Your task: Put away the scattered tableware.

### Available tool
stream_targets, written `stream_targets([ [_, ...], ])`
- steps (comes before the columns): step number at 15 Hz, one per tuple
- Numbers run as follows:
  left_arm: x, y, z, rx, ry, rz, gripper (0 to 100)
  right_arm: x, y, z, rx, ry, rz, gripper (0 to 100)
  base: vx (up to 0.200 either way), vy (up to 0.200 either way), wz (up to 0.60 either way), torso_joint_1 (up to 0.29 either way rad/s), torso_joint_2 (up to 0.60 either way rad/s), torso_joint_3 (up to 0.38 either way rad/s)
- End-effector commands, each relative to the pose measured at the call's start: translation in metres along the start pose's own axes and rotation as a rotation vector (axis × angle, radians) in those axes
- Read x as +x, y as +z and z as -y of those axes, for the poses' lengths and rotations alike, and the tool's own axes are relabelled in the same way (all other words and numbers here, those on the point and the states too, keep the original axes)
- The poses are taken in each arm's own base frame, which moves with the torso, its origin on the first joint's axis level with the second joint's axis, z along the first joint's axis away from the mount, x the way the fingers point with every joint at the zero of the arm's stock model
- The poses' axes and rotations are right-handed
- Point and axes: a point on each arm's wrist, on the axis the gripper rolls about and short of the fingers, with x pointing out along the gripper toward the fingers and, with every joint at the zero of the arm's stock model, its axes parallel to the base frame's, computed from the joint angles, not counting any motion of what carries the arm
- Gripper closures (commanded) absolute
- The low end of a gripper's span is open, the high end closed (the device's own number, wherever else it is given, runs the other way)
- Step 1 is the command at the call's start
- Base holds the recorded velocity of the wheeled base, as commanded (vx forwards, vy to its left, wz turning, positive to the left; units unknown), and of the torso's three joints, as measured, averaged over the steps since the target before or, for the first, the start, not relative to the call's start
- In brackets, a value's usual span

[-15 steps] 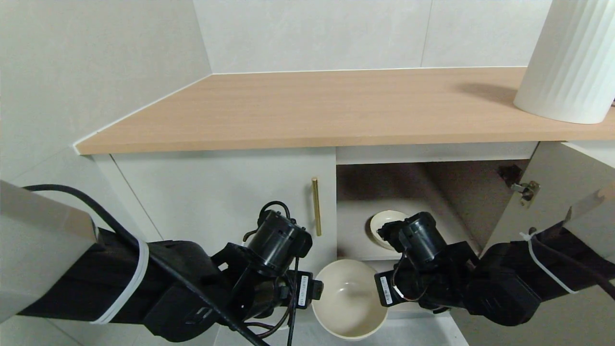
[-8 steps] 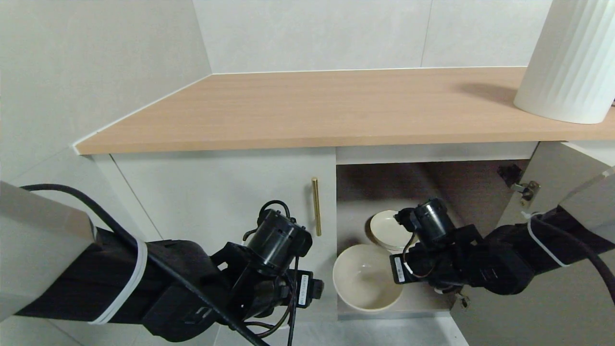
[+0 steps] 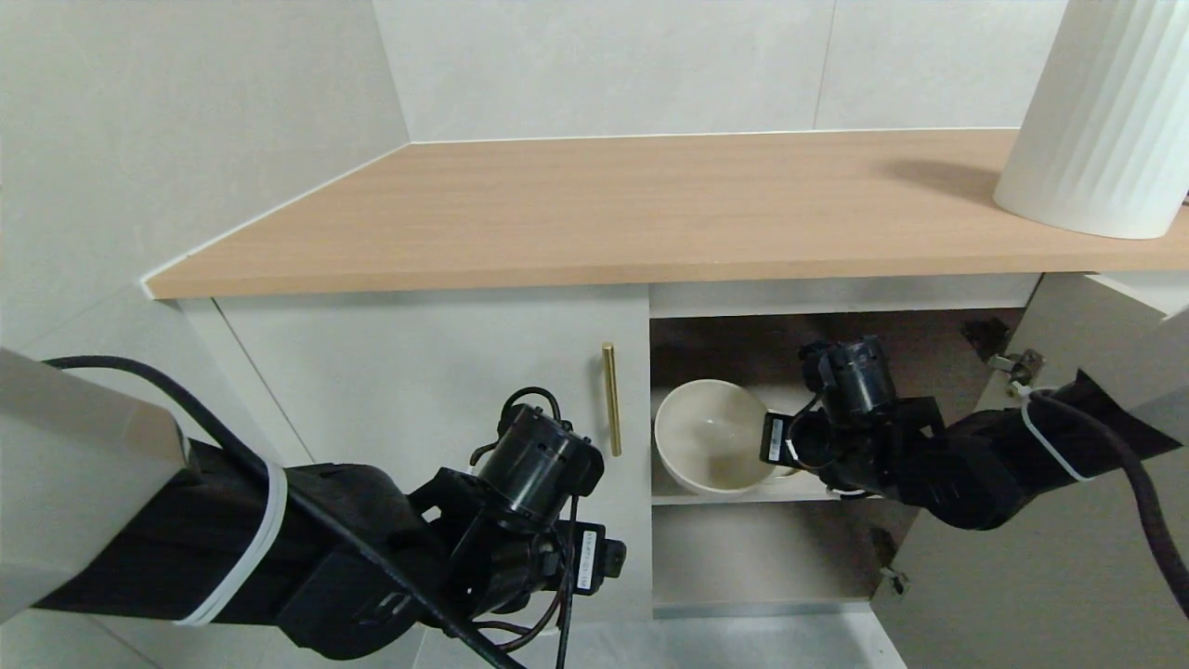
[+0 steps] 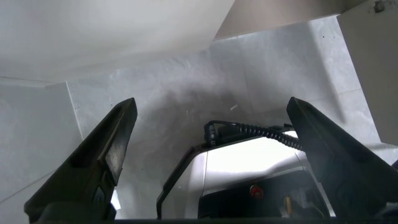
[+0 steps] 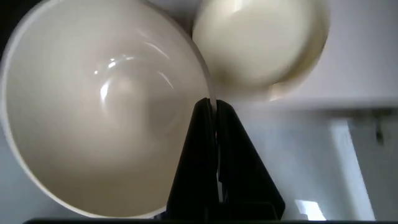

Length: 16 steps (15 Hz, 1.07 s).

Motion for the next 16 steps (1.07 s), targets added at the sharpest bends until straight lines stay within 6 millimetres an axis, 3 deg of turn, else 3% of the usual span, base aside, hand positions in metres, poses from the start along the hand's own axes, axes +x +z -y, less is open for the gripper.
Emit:
stream_targets([
  [1,0.001,-0.001,0.0,0.0,0.002,-0.003,0,0.01,-0.005,0.005,0.002,-0.028,-0.005,100,0.0,0.0,0.0,0.0,0.0,0.0],
  [8,0.001,-0.001,0.0,-0.001,0.001,-0.005,0,0.023,0.004,0.013,0.054,-0.116,0.082,100,0.0,0.0,0.0,0.0,0.0,0.0],
  [16,0.001,-0.001,0.0,-0.001,0.001,-0.005,0,0.05,0.009,0.044,0.084,-0.225,0.096,100,0.0,0.0,0.0,0.0,0.0,0.0],
])
